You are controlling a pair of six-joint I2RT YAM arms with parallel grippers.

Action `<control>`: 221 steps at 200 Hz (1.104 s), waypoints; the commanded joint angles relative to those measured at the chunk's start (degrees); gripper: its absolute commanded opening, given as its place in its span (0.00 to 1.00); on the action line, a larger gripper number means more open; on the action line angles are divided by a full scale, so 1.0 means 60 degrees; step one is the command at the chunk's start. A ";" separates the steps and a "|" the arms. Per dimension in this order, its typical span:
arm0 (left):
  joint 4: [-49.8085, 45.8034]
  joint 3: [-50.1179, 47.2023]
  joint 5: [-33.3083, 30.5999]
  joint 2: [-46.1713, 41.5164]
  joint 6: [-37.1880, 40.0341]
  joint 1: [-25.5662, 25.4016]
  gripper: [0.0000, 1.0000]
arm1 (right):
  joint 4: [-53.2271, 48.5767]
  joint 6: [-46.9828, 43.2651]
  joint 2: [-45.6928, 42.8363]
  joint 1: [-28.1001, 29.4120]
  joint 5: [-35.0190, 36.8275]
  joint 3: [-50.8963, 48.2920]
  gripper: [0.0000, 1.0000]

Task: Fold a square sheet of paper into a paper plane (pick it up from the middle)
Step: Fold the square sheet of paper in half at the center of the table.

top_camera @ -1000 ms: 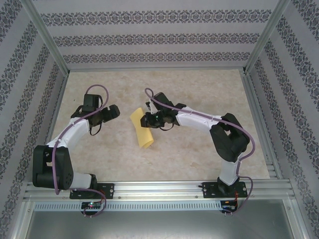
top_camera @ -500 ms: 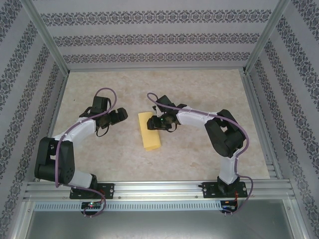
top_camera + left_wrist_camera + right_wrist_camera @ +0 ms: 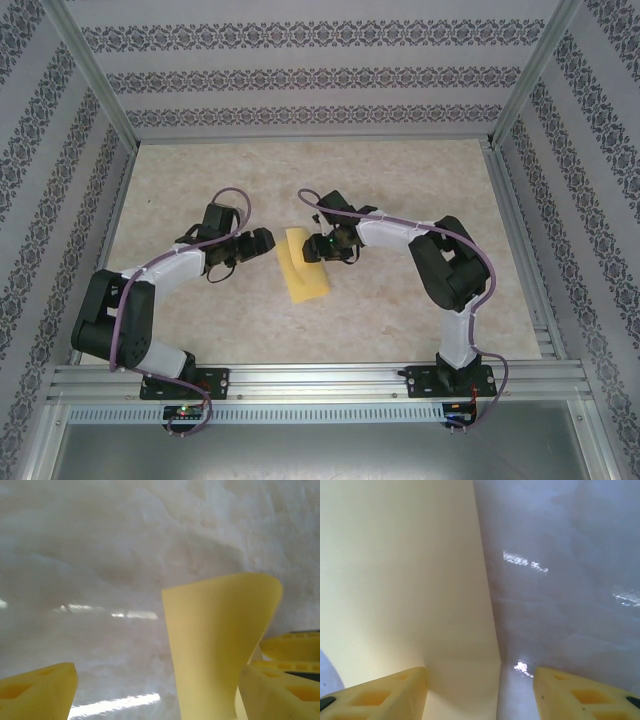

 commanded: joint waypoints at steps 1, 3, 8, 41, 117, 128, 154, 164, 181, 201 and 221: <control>0.1224 -0.0363 0.0899 0.0079 -0.0570 -0.0400 0.83 | -0.0129 -0.0280 0.0093 0.0119 -0.0044 0.0107 0.61; 0.1275 -0.0393 0.0941 0.0088 -0.0598 -0.0430 0.82 | -0.0123 -0.0285 0.0096 0.0120 -0.0045 0.0095 0.62; 0.1391 -0.0465 0.1021 0.0095 -0.0653 -0.0525 0.82 | -0.0106 -0.0278 0.0083 0.0115 -0.0035 0.0076 0.62; 0.2190 -0.0858 0.1189 0.0319 -0.1020 -0.0798 0.74 | -0.0026 -0.0190 0.0141 0.0129 -0.0075 0.0062 0.64; 0.2688 -0.0629 0.1241 0.1042 -0.1331 -0.1134 0.45 | -0.0147 -0.0026 0.0156 0.0482 0.0305 0.0209 0.66; 0.2648 -0.0639 0.1134 0.1043 -0.1322 -0.1141 0.44 | -0.0172 0.0023 0.0135 0.0523 0.0321 0.0223 0.66; 0.2764 -0.0704 0.1142 0.1044 -0.1382 -0.1147 0.39 | -0.0208 0.0058 0.0127 0.0596 0.0280 0.0267 0.64; 0.2844 -0.0756 0.1154 0.1032 -0.1424 -0.1145 0.39 | -0.0209 0.0068 0.0116 0.0636 0.0227 0.0285 0.63; 0.2877 -0.0745 0.1152 0.1076 -0.1427 -0.1140 0.38 | -0.0217 0.0134 0.0112 0.0707 0.0102 0.0351 0.62; 0.2817 -0.0746 0.1129 0.1117 -0.1407 -0.1145 0.39 | -0.0166 0.0219 0.0112 0.0777 -0.0028 0.0395 0.61; 0.2534 -0.0724 0.0870 0.1088 -0.1279 -0.1138 0.39 | -0.0180 0.0277 0.0125 0.0838 -0.0059 0.0454 0.60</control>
